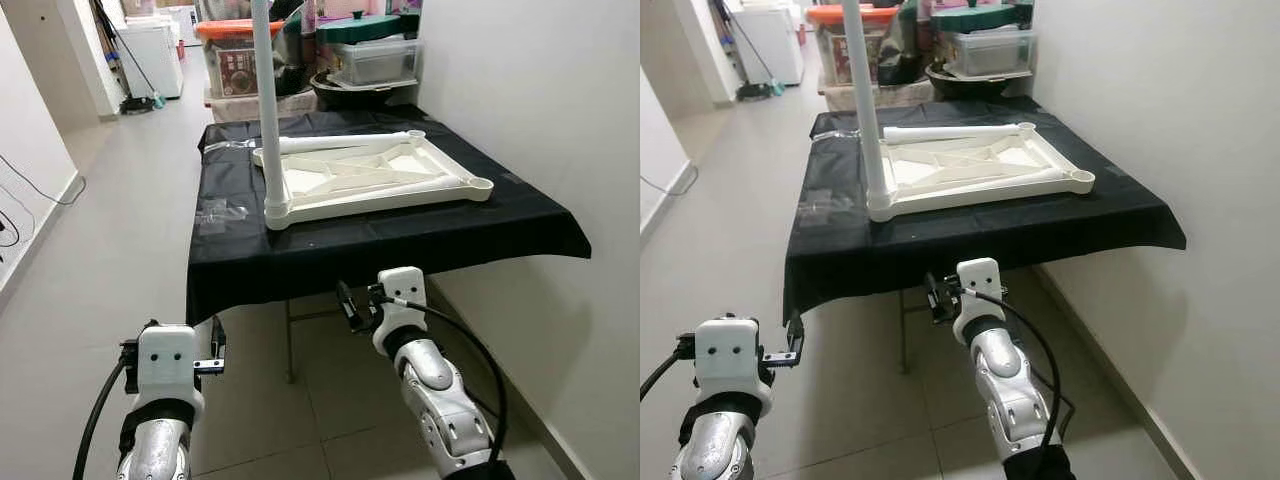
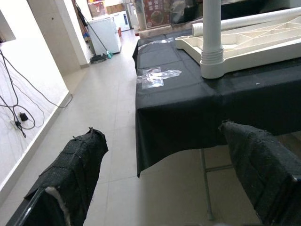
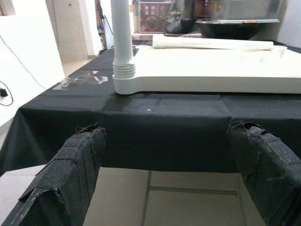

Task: Building children table

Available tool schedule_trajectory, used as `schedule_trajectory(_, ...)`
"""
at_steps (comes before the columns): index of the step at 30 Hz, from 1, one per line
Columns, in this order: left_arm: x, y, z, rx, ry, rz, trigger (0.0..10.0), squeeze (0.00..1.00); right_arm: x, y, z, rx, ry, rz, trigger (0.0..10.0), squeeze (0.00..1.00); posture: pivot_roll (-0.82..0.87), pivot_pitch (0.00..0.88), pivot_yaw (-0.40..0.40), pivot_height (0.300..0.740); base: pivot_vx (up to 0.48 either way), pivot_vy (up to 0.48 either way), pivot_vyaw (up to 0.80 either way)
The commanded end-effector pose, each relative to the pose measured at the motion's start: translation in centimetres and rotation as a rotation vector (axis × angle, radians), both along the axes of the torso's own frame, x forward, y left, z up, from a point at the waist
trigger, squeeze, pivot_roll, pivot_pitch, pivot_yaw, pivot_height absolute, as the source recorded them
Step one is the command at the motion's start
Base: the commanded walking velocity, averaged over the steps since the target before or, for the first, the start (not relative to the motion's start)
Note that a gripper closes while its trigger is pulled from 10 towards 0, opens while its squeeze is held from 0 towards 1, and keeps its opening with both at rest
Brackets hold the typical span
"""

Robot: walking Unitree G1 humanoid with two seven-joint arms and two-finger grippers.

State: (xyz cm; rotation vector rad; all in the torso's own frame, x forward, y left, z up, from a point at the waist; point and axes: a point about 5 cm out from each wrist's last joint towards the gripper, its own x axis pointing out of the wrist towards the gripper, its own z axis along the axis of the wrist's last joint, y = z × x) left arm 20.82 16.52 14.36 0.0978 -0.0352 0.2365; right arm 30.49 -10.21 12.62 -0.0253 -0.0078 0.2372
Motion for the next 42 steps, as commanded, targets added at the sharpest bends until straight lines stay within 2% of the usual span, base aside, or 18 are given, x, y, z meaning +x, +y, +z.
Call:
schedule_trajectory(1, 0.0, 0.0, -0.1, 0.015, 0.01, -0.001, 10.0, 0.0, -0.3, 0.3, -0.5, -0.008, 0.007, 0.014, 10.0, 0.0, -0.05, 0.0, 0.035, 0.74, 0.0, 0.0, 0.0)
schedule_trajectory(11, -0.3, -1.3, -0.6, 0.005, 0.036, -0.048, 10.0, 0.0, -0.4, 0.4, -0.6, -0.006, 0.006, 0.017, 10.0, 0.0, -0.05, 0.0, 0.037, 0.74, 0.0, 0.0, 0.0)
schedule_trajectory(25, -0.2, -1.0, -0.6, 0.011, 0.034, -0.039, 10.0, 0.0, -0.4, 0.5, -0.6, -0.003, 0.004, 0.02, 10.0, 0.0, -0.05, 0.0, 0.041, 0.74, 0.041, 0.0, 0.0)
schedule_trajectory(42, -0.2, -1.2, -0.8, 0.011, 0.042, -0.053, 10.0, 0.0, -0.5, 0.6, -0.7, -0.004, 0.007, 0.026, 10.0, 0.0, -0.05, 0.0, 0.039, 0.74, 0.269, 0.0, 0.0)
